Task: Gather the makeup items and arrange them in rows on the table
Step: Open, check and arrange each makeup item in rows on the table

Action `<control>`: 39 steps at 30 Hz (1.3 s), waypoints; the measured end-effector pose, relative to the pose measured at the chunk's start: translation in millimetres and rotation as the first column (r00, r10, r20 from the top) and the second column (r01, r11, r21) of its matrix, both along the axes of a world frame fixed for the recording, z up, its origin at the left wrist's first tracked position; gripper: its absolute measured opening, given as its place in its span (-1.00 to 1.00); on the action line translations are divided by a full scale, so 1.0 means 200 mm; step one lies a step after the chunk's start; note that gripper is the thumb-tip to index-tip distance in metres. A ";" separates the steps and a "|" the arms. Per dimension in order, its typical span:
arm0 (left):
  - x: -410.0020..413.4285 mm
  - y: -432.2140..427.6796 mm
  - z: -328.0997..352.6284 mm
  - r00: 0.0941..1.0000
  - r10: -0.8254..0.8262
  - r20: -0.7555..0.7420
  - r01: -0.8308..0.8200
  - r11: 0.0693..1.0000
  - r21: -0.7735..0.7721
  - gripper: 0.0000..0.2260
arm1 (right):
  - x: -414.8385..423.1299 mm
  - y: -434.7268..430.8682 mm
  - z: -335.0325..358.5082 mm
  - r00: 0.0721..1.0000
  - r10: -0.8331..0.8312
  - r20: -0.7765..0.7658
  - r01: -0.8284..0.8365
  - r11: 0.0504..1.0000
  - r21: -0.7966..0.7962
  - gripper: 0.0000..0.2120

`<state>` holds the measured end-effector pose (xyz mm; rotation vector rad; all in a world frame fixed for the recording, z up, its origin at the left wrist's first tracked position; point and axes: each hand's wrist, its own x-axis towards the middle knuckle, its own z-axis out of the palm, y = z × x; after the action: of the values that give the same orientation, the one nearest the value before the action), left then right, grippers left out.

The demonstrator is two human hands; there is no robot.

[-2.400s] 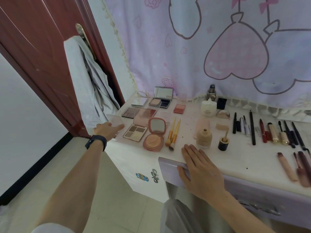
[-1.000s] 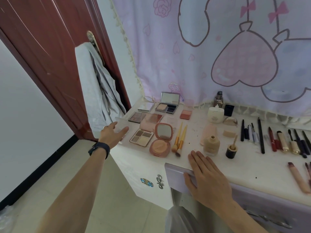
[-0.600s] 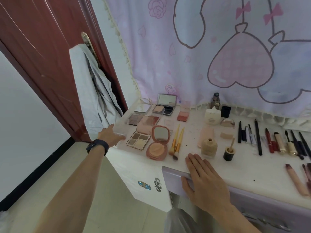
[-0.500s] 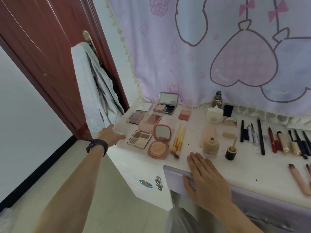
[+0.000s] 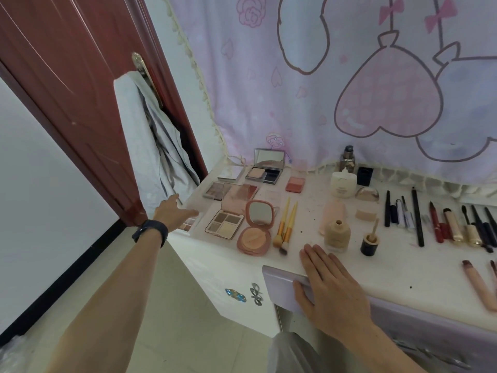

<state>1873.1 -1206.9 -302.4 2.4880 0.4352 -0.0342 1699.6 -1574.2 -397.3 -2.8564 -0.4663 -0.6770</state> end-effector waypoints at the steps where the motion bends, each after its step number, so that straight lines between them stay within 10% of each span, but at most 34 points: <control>1: 0.01 0.01 0.02 1.000 0.001 0.011 -0.001 1.000 -0.009 -0.17 | 0.00 0.00 0.00 1.000 0.001 -0.001 -0.001 1.000 0.005 -0.39; 17: 0.43 -0.23 0.06 0.983 -0.178 -0.037 0.182 0.971 0.156 -0.35 | 0.09 0.01 0.04 1.000 0.027 -0.013 -0.028 0.999 -0.022 -0.39; 25: 0.55 -0.28 -0.05 0.982 -0.151 -0.111 0.170 0.969 0.179 -0.07 | 0.08 0.02 0.05 1.000 0.014 -0.003 -0.015 1.000 -0.027 -0.39; 39: 0.57 -0.27 -0.07 0.960 0.145 0.240 -0.068 0.951 -0.301 -0.28 | 0.09 0.03 0.04 1.000 0.004 0.003 -0.004 1.000 0.015 -0.39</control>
<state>1987.6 -1261.7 -316.7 2.1385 0.4200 0.2531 1717.0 -1567.6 -388.3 -2.8400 -0.4650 -0.6819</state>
